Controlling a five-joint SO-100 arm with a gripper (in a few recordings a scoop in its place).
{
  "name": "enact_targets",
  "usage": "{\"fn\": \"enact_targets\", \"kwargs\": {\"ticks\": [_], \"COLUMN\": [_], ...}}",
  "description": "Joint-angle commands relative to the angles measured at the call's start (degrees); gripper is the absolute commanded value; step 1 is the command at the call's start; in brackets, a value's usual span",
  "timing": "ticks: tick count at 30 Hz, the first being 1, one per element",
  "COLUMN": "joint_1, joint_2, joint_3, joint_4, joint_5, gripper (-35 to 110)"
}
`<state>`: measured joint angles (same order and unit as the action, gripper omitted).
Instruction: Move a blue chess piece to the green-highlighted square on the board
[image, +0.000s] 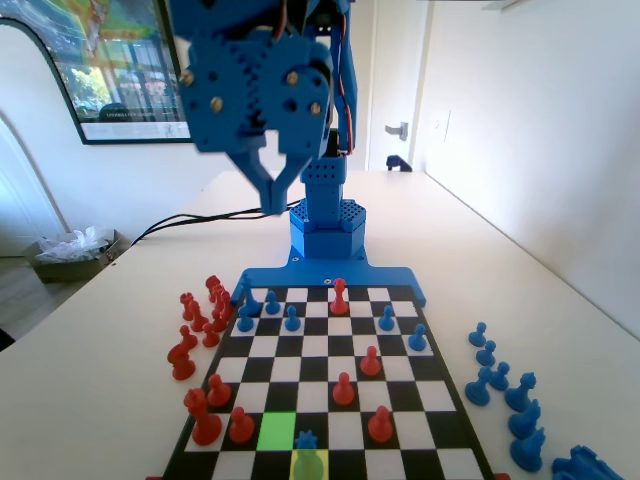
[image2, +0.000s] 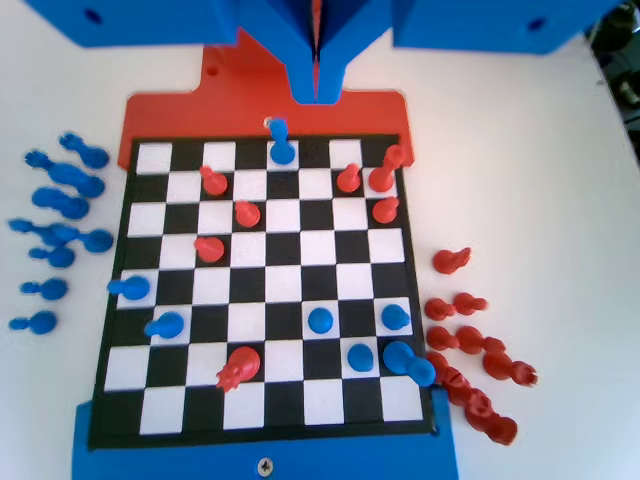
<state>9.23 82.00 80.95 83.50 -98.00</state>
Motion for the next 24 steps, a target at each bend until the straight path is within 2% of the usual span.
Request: {"fn": "enact_targets", "kwargs": {"ticks": [1, 7, 16, 24], "joint_1": [-0.79, -3.96, -5.71, -6.06], "joint_2": [0.09, -6.59, -16.96, -19.16], "joint_3": [-4.31, -7.29, -14.77, -19.34], "joint_4": [-2.90, -6.68, -4.83, -4.83], "joint_5": [-1.85, -2.55, -2.20, -2.02], "gripper": [1, 4, 8, 12]}}
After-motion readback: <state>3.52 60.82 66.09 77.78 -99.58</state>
